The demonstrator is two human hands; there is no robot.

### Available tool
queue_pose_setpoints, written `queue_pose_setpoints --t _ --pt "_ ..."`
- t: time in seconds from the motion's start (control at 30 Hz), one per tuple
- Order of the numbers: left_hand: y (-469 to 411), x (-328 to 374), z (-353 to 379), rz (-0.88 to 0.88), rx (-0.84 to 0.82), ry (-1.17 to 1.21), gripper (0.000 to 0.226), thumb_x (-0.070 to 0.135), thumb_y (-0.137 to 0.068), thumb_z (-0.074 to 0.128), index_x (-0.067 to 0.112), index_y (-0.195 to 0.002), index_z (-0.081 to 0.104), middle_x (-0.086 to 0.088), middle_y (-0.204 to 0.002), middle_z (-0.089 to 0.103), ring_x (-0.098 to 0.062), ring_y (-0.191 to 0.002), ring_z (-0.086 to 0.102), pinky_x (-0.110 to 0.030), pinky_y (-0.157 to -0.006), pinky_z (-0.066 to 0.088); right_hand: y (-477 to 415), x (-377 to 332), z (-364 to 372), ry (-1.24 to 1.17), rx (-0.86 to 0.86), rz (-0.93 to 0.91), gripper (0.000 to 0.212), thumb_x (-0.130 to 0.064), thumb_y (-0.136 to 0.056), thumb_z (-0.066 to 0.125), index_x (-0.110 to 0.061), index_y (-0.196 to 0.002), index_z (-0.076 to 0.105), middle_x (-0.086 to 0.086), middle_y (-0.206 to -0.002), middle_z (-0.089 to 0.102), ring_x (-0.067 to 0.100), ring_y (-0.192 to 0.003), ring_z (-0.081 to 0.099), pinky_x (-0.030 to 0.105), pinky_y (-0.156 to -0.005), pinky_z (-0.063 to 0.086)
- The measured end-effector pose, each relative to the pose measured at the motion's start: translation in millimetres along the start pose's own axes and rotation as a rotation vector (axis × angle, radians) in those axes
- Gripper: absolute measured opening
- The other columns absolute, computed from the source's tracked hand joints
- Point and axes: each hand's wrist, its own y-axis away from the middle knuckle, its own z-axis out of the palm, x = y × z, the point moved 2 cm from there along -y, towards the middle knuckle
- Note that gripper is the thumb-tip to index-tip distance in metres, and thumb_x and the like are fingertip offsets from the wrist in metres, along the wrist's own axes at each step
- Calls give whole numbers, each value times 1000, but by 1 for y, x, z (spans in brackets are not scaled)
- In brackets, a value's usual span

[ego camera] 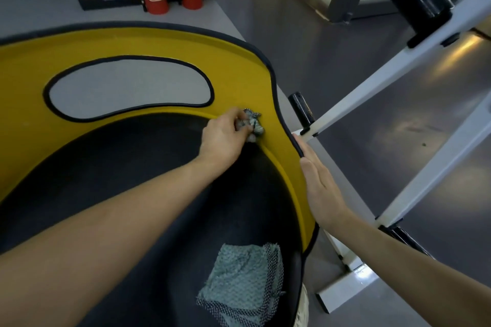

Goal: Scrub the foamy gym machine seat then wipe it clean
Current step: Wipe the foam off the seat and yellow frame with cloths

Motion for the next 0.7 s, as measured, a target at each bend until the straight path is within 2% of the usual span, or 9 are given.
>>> queue_pose_setpoints --t 0.07,0.13,0.27,0.33,0.37,0.43,0.5,0.63,0.7 --pt "1 15 4 -231 136 388 6 32 -97 66 32 -102 64 6 -98 66 -14 -89 66 -36 -78 59 -1 1 0 5 7 -6 61 -55 -101 18 -37 -160 24 -19 -163 29 -6 -149 20 40 -127 15" --pt "3 28 3 -335 261 684 6 26 -99 64 32 -101 63 3 -107 67 -15 -100 67 -38 -85 61 -1 2 0 12 6 -3 61 -56 -101 17 -38 -159 24 -20 -163 29 -6 -149 20 39 -127 15" --pt "5 46 -19 -152 385 937 31 15 -100 61 32 -125 53 -2 -125 65 -10 -112 66 -28 -90 58 3 -4 -1 17 -16 12 51 -53 -102 16 -50 -152 21 -26 -161 25 -12 -147 17 30 -127 12" --pt "3 48 -20 -103 389 855 48 15 -100 61 32 -141 45 1 -136 60 -8 -122 59 -25 -96 55 3 -4 0 22 -21 17 52 -54 -102 16 -49 -153 20 -24 -162 24 -11 -147 16 30 -127 11" --pt "5 50 -16 -89 378 742 49 16 -100 61 30 -144 46 3 -135 60 -7 -122 59 -26 -97 54 3 -4 0 24 -14 8 54 -53 -102 16 -45 -155 21 -23 -163 25 -10 -148 17 31 -127 11" --pt "15 49 6 -86 346 459 33 18 -102 58 25 -134 58 4 -123 66 -10 -112 63 -31 -97 54 2 -6 -1 18 -3 -14 53 -50 -103 18 -43 -155 23 -22 -162 28 -11 -147 19 31 -127 13" --pt "31 45 31 -162 275 289 25 21 -103 54 23 -125 65 0 -115 69 -19 -106 64 -30 -94 49 0 -5 0 8 0 -26 50 -47 -104 19 -43 -154 25 -22 -160 30 -11 -146 22 31 -127 15" --pt "53 35 58 -198 24 132 17 22 -102 52 19 -110 66 -8 -106 69 -31 -100 64 -41 -88 52 -2 1 0 12 28 -41 54 -45 -104 22 -38 -156 30 -21 -160 33 -7 -148 23 38 -127 18" --pt "51 31 55 -188 -12 125 15 23 -100 55 18 -109 67 -8 -105 69 -30 -99 64 -41 -87 52 -2 0 0 21 32 -49 52 -44 -105 21 -38 -156 30 -22 -160 33 -8 -147 22 39 -127 18"
